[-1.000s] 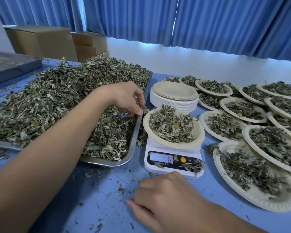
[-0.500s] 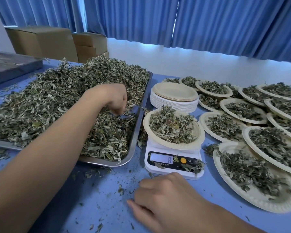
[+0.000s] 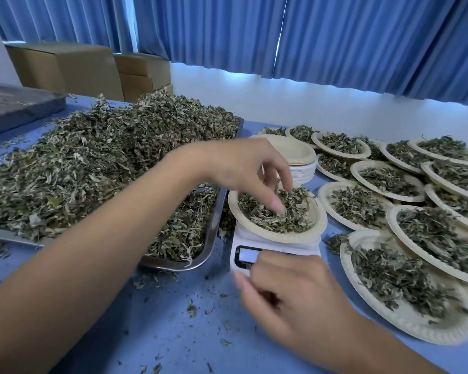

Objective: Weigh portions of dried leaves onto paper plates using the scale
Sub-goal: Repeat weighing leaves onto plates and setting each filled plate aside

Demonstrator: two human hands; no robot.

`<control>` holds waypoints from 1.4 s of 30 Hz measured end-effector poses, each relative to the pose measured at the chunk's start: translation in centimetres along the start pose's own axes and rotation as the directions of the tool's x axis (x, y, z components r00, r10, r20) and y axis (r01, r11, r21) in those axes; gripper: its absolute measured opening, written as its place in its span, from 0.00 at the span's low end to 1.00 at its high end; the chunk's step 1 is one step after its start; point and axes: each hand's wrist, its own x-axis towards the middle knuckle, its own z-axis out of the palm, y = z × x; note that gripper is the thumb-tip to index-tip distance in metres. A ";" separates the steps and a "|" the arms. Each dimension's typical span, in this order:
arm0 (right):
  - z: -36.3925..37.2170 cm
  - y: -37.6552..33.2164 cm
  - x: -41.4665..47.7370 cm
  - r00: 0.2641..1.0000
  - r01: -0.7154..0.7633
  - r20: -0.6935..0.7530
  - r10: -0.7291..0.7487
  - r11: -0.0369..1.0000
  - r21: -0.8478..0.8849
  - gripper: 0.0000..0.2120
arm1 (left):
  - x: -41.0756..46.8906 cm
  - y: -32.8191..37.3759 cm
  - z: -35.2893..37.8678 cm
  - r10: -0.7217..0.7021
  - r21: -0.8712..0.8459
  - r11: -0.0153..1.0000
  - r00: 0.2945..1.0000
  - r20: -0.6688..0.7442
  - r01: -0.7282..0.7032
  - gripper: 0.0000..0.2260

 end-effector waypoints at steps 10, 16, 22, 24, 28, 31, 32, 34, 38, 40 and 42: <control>1.3 -1.0 -0.8 0.966 0.128 0.232 -0.112 0.990 -0.055 0.21 | 0.2 0.9 0.4 0.112 0.136 0.987 0.978 -0.178 -0.089 0.06; 1.7 -1.0 -1.1 0.944 0.105 0.318 -0.082 0.993 -0.057 0.21 | 0.4 0.8 0.9 0.076 0.113 0.992 0.961 -0.267 -0.047 0.06; 1.7 -0.9 -1.0 0.943 0.123 0.319 -0.100 0.991 -0.054 0.21 | 0.8 0.4 1.2 0.075 0.117 0.993 0.924 -0.376 -0.033 0.07; 1.6 -1.0 -0.8 0.942 0.129 0.320 -0.105 0.990 -0.054 0.20 | 0.9 0.5 1.3 0.077 0.103 0.994 0.913 -0.400 -0.039 0.06; 1.5 -1.0 -0.7 0.936 0.141 0.332 -0.115 0.989 -0.055 0.20 | 0.8 0.4 1.0 0.051 -0.037 0.996 0.868 -0.493 -0.080 0.09; 1.6 -1.0 -0.8 0.935 0.138 0.337 -0.110 0.988 -0.062 0.20 | 0.7 0.0 0.6 0.033 -0.047 0.996 0.834 -0.551 -0.070 0.11; 1.6 -1.0 -0.9 0.935 0.139 0.336 -0.109 0.988 -0.064 0.20 | 0.6 0.0 0.5 0.033 -0.035 0.997 0.833 -0.553 -0.063 0.11; 1.7 -1.0 -0.9 0.938 0.141 0.328 -0.111 0.987 -0.070 0.20 | 0.5 0.0 0.5 0.027 -0.026 0.998 0.843 -0.537 -0.048 0.11; 1.7 -1.0 -0.9 0.939 0.150 0.323 -0.119 0.986 -0.073 0.20 | 0.4 -0.3 0.1 -0.003 -0.005 1.000 0.880 -0.475 0.000 0.10; 1.7 -1.0 -0.9 0.939 0.151 0.320 -0.122 0.986 -0.069 0.21 | 0.2 -0.5 -0.2 -0.014 0.010 1.000 0.889 -0.457 0.021 0.10; 1.7 -1.0 -0.8 0.938 0.156 0.321 -0.127 0.986 -0.067 0.20 | -0.2 -0.8 -0.8 -0.037 0.025 0.998 0.893 -0.449 0.053 0.09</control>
